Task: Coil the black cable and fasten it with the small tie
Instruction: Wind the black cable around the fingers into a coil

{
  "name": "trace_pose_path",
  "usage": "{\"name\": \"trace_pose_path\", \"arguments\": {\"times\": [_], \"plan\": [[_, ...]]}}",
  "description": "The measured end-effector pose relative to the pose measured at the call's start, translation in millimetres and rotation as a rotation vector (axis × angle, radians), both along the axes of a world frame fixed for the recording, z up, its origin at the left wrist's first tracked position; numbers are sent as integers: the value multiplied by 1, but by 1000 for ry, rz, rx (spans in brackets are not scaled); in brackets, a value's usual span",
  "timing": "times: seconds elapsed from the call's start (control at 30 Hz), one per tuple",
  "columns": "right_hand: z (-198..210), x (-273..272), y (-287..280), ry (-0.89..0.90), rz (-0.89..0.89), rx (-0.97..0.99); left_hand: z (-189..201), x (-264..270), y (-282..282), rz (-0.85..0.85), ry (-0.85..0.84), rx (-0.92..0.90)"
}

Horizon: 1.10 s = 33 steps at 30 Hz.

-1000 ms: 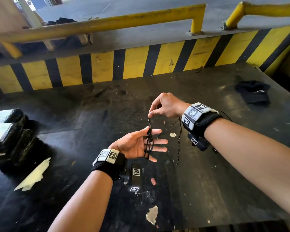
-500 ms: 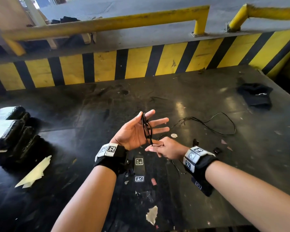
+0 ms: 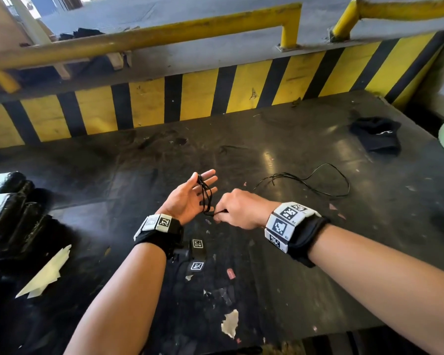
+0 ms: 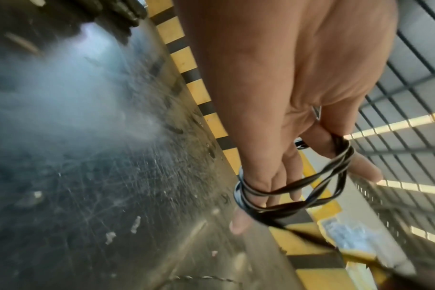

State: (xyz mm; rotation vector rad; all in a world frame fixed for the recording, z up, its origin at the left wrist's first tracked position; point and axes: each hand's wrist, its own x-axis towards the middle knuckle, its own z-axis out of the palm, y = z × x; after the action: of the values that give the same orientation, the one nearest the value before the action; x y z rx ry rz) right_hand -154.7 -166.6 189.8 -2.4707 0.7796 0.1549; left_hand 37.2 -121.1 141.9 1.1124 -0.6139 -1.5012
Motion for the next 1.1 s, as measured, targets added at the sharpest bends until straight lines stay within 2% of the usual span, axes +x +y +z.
{"name": "trace_pose_path", "arguments": {"times": [0.2, 0.37, 0.57, 0.73, 0.97, 1.1], "plan": [[46, 6, -28, -58, -20, -251, -13, -6, 9, -211, -33, 111], [68, 14, -51, -93, -51, -292, -14, -17, 22, -384, -5, 137], [58, 21, -68, -133, -51, -265, -2, -30, 28, -427, 109, 79], [42, 16, -73, -232, -62, -124, 6, -33, 30, -420, 169, 4], [-17, -7, -68, -471, -287, 432, 28, -33, 25, -404, 290, -139], [-51, -14, -41, -449, -350, 486, 43, -40, 16, -404, 337, -239]]}}
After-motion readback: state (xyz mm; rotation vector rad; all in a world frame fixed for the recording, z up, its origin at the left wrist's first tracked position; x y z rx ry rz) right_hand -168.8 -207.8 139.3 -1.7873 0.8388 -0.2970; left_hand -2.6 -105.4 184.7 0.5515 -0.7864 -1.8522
